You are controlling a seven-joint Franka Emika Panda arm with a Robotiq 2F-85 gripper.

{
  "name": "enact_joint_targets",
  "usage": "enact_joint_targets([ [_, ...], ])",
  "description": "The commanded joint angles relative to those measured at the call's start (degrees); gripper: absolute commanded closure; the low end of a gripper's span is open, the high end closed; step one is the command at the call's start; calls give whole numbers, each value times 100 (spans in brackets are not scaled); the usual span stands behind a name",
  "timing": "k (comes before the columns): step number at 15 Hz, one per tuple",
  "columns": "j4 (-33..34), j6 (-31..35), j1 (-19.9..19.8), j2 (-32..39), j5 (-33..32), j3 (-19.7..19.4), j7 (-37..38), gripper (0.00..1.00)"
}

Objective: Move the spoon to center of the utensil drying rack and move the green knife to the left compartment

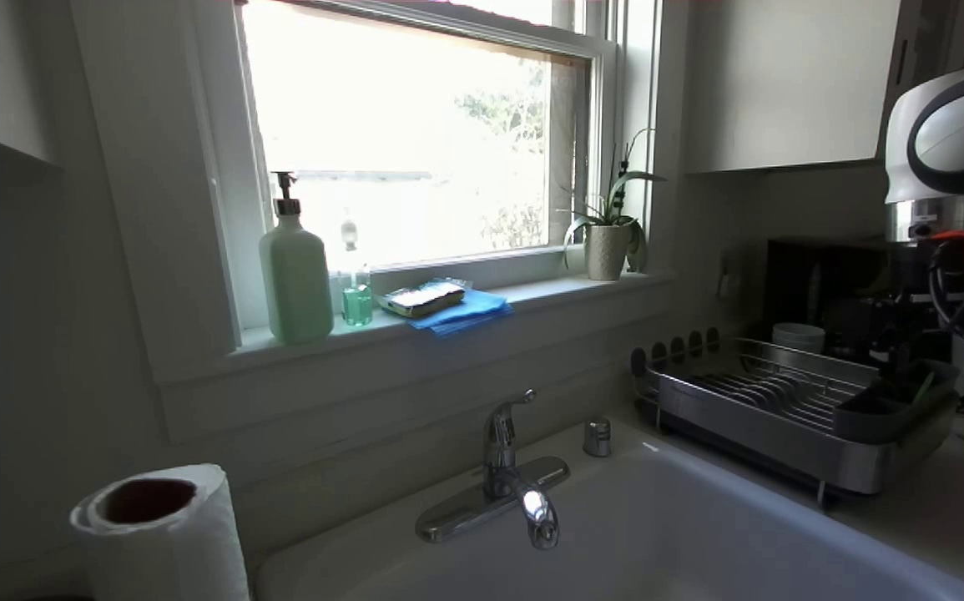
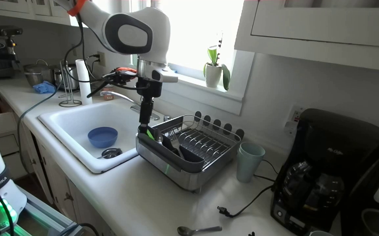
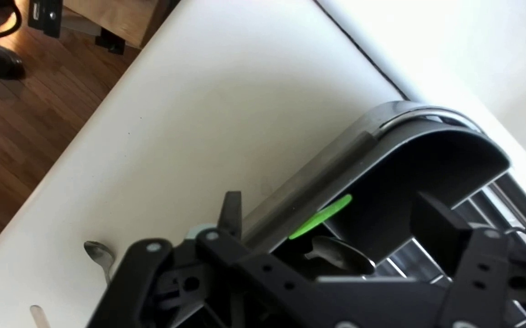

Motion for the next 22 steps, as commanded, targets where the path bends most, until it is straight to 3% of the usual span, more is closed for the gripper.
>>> enact_joint_targets([
  [1, 74, 29, 8, 133, 333, -163, -110, 11],
  [4, 79, 38, 12, 184, 463, -221, -121, 27],
  [6, 91, 41, 8, 198, 520, -245, -129, 44],
  [9, 107, 31, -2, 186, 553, -261, -124, 53],
  [15, 156, 30, -7, 158, 519, -275, -120, 59],
  [20, 224, 35, 1, 151, 502, -263, -110, 76],
  [21, 235, 35, 2, 152, 502, -262, -107, 85],
  [22, 243, 37, 4, 153, 505, -261, -108, 83],
])
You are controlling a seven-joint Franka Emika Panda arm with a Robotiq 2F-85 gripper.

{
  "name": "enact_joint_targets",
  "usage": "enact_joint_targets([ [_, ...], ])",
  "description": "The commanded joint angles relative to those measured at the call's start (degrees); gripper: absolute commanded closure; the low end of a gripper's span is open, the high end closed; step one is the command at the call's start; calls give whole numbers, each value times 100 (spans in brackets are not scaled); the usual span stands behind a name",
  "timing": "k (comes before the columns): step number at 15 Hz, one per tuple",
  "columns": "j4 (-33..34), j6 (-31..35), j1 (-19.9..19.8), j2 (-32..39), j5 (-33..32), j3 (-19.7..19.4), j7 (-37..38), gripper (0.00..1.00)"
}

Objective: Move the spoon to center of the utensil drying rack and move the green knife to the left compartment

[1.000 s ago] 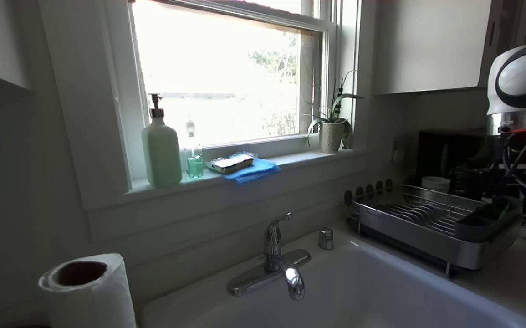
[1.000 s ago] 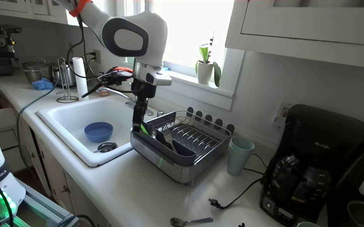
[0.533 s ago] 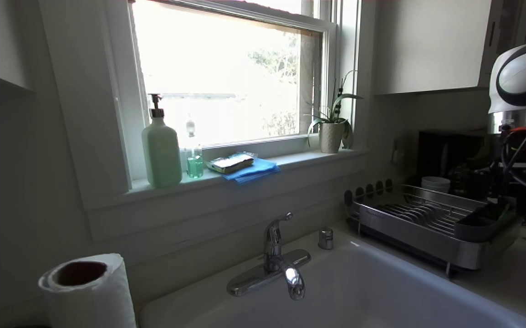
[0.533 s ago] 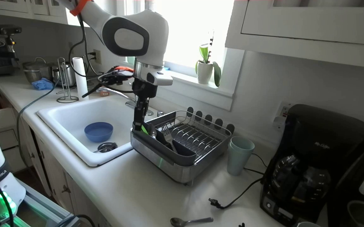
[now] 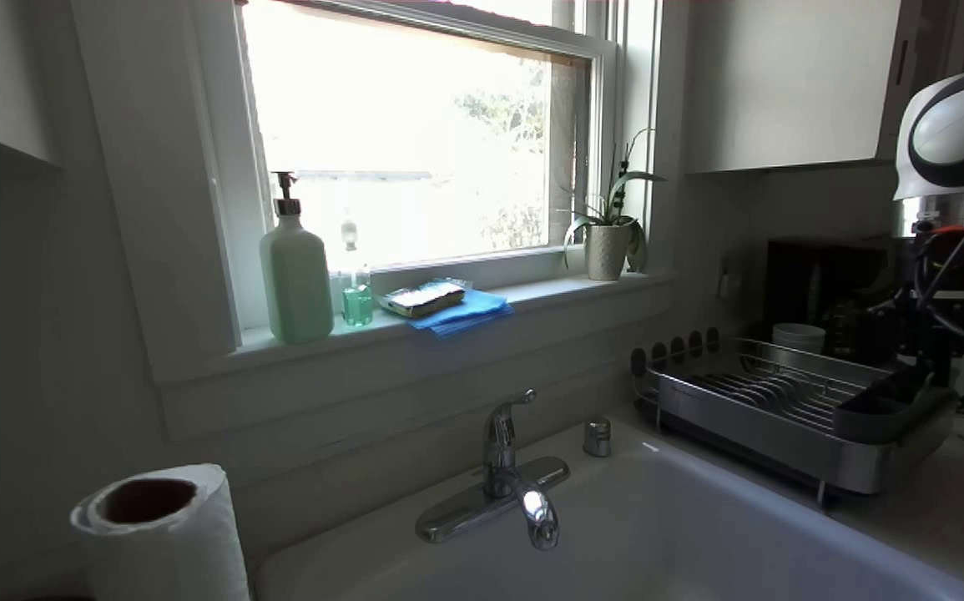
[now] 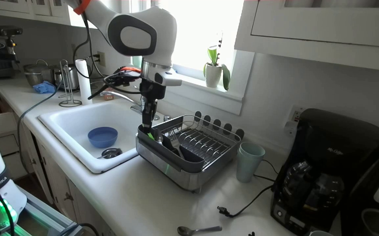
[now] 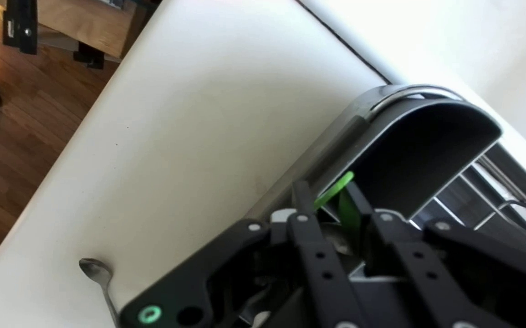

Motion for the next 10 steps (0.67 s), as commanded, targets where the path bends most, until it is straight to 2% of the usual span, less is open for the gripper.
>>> enact_joint_targets([
  [1, 98, 30, 6, 34, 106, -26, -100, 86],
  [4, 114, 32, 10, 39, 111, -24, -97, 95],
  [5, 116, 30, 11, 39, 112, -22, -96, 93],
  [6, 119, 19, 15, 31, 116, -21, -107, 98],
  [10, 163, -71, -9, -49, 38, -18, -95, 99],
])
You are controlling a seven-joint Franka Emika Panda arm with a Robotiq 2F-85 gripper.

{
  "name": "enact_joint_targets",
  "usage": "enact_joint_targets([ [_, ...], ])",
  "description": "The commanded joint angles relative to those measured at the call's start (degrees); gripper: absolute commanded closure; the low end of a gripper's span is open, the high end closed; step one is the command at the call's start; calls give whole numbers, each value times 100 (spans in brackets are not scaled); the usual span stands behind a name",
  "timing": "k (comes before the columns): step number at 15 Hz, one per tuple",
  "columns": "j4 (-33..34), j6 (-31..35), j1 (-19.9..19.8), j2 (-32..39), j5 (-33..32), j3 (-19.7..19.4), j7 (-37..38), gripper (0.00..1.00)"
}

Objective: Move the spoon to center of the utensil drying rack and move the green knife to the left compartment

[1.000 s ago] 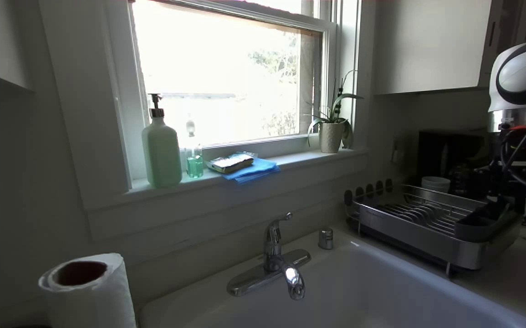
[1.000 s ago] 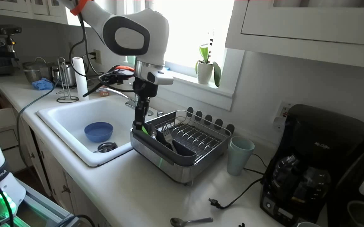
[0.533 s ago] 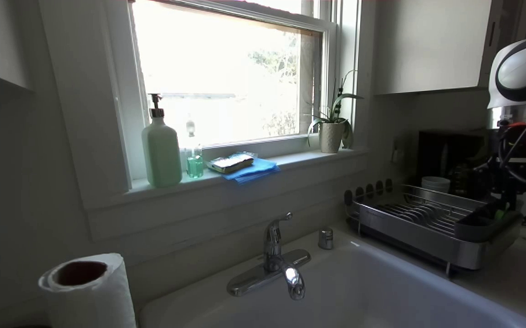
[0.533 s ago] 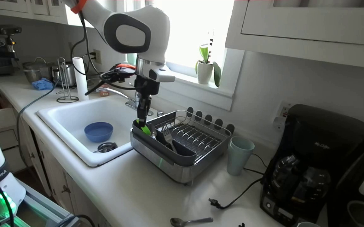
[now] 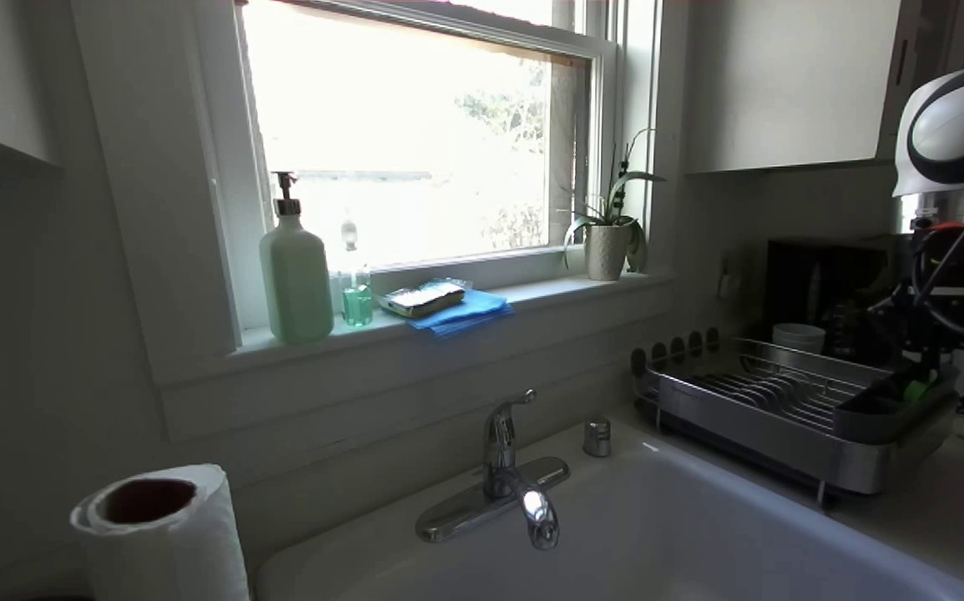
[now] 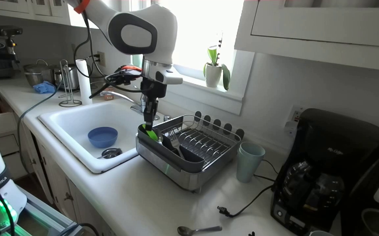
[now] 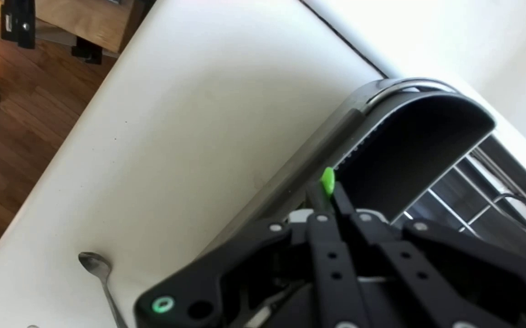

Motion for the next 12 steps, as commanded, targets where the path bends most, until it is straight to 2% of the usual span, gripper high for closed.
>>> enact_joint_targets([
  [1, 132, -124, -16, -81, 31, -16, -92, 99],
  [6, 229, -531, -28, -386, -73, 39, -65, 99],
  [12, 422, -1435, -38, -883, -101, 180, 13, 99],
])
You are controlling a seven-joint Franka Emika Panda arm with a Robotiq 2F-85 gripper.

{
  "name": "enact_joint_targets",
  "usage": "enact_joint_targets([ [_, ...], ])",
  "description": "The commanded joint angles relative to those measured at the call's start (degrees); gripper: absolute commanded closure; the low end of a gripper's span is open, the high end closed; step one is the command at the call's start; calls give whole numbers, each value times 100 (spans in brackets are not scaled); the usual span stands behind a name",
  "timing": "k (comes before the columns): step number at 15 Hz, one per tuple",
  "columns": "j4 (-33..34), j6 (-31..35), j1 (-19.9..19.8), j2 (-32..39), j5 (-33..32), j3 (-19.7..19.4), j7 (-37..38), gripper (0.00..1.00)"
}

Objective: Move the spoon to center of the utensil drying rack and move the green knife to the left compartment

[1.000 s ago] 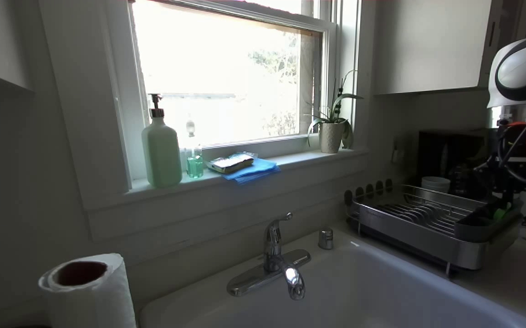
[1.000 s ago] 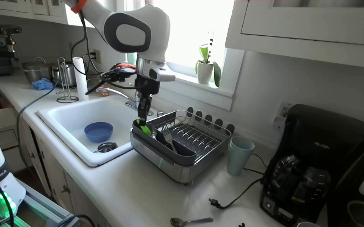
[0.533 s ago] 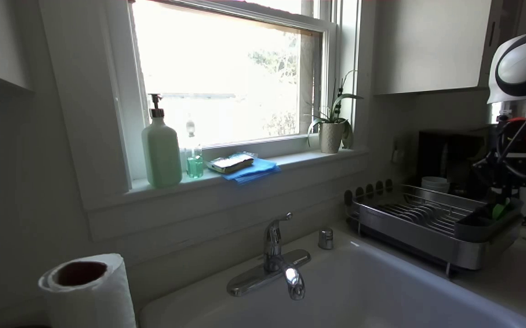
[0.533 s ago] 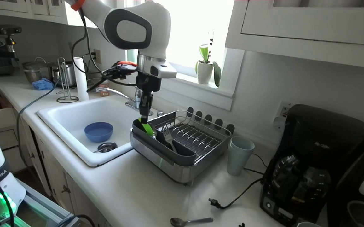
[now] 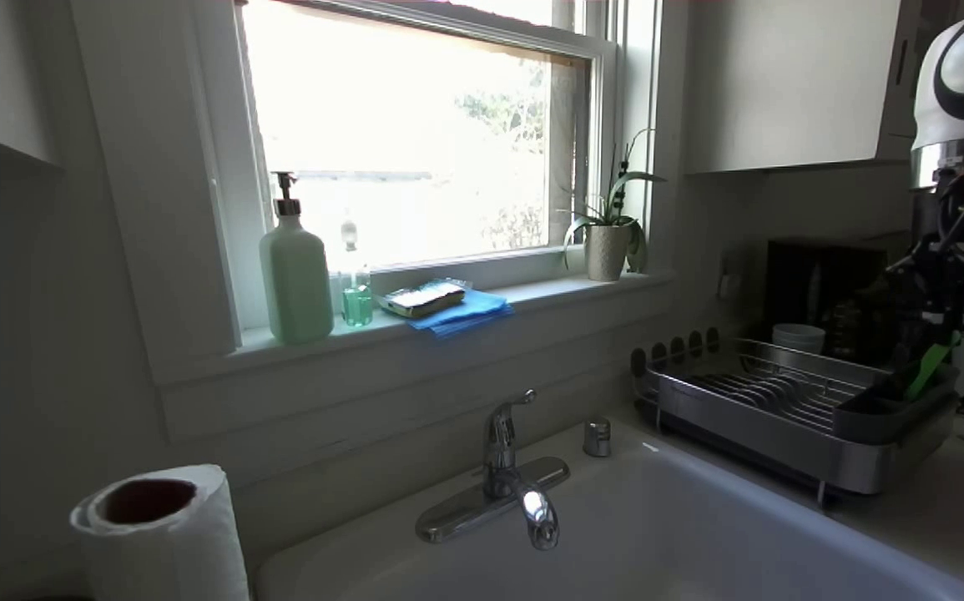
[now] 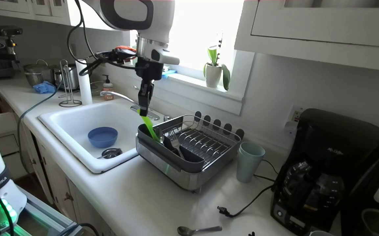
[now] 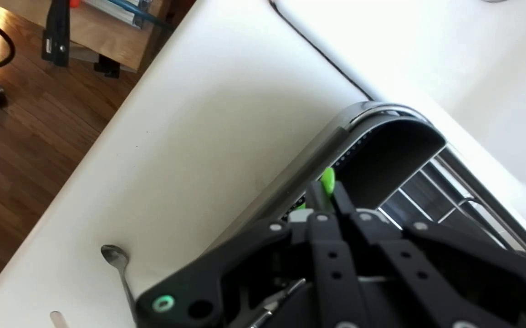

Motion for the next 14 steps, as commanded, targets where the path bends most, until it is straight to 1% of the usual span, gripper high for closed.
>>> enact_joint_targets([
  [1, 154, -627, -37, -379, -86, 122, 17, 99],
  [5, 307, -1080, -37, -694, -105, 232, 37, 99],
  [8, 390, -1241, 12, -826, -47, 323, -4, 99],
  [10, 433, -1314, 65, -839, 10, 388, -28, 99],
  [14, 438, -1246, 236, -686, 183, 476, -106, 99],
])
